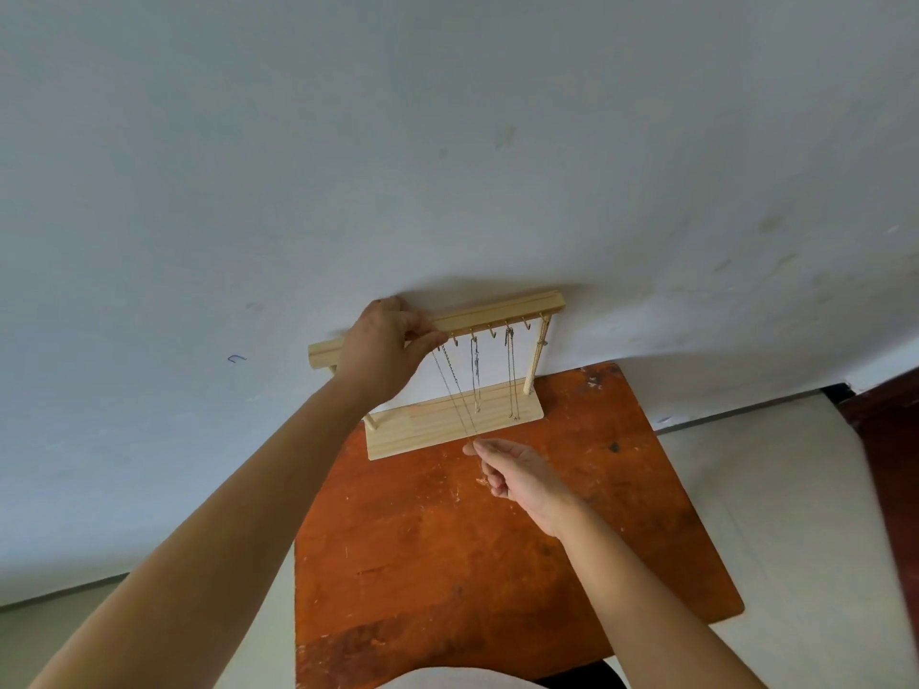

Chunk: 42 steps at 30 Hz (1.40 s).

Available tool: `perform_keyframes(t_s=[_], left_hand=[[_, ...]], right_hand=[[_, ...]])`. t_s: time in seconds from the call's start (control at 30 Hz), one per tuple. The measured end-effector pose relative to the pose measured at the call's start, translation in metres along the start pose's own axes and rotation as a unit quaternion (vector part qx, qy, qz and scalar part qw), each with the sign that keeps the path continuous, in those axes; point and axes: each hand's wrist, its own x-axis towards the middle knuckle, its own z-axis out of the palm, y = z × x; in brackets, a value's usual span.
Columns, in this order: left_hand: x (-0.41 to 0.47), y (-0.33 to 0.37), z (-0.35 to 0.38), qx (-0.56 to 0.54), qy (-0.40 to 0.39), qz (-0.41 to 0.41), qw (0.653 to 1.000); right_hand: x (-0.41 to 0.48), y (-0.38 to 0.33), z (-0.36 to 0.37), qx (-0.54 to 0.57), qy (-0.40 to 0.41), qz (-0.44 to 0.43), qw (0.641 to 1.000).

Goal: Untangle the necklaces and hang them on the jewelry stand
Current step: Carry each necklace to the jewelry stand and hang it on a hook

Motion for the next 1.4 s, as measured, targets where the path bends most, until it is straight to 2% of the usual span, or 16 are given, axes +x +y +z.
perform_keyframes(t_s=[0.17, 0.37, 0.47, 0.57, 0.63, 0.77, 0.83, 0.93, 1.07, 1.17, 1.3, 1.4], left_hand=[[-0.002, 0.0, 0.005, 0.007, 0.036, -0.007, 0.999], [-0.003, 0.003, 0.002, -0.021, 0.024, -0.055, 0.998], [-0.003, 0.004, 0.001, 0.01, 0.018, -0.043, 0.999], [-0.009, 0.005, -0.003, 0.025, 0.017, -0.023, 0.999], [-0.016, 0.006, -0.006, 0.017, 0.048, -0.022, 0.998], [-0.048, 0.021, -0.009, -0.027, 0.177, -0.061, 0.982], [-0.074, 0.03, -0.006, -0.084, 0.224, -0.109, 0.965], [-0.117, 0.039, 0.01, -0.16, 0.254, -0.203, 0.932], [-0.172, 0.036, 0.047, -0.19, 0.228, -0.315, 0.901], [-0.218, 0.029, 0.064, -0.208, 0.216, -0.396, 0.868], [-0.272, 0.025, 0.055, -0.197, 0.269, -0.473, 0.815], [-0.307, 0.013, 0.024, -0.173, 0.313, -0.498, 0.79]], right_hand=[[0.013, -0.002, 0.009, -0.063, 0.061, -0.012, 0.996], [0.023, -0.006, 0.017, -0.195, 0.092, -0.065, 0.974], [0.026, -0.007, 0.015, -0.262, 0.092, -0.065, 0.959], [0.019, -0.019, 0.01, -0.28, 0.103, -0.059, 0.953], [0.011, -0.029, 0.005, -0.289, 0.122, -0.074, 0.947], [-0.013, -0.048, -0.005, -0.307, 0.188, -0.152, 0.921], [-0.03, -0.055, -0.009, -0.295, 0.219, -0.194, 0.91], [-0.052, -0.055, -0.014, -0.293, 0.245, -0.246, 0.891], [-0.065, -0.032, -0.016, -0.295, 0.212, -0.249, 0.898], [-0.064, -0.013, -0.011, -0.331, 0.144, -0.216, 0.907], [-0.058, -0.002, 0.017, -0.364, 0.044, -0.169, 0.915], [-0.057, -0.01, 0.066, -0.397, -0.028, -0.156, 0.904]])
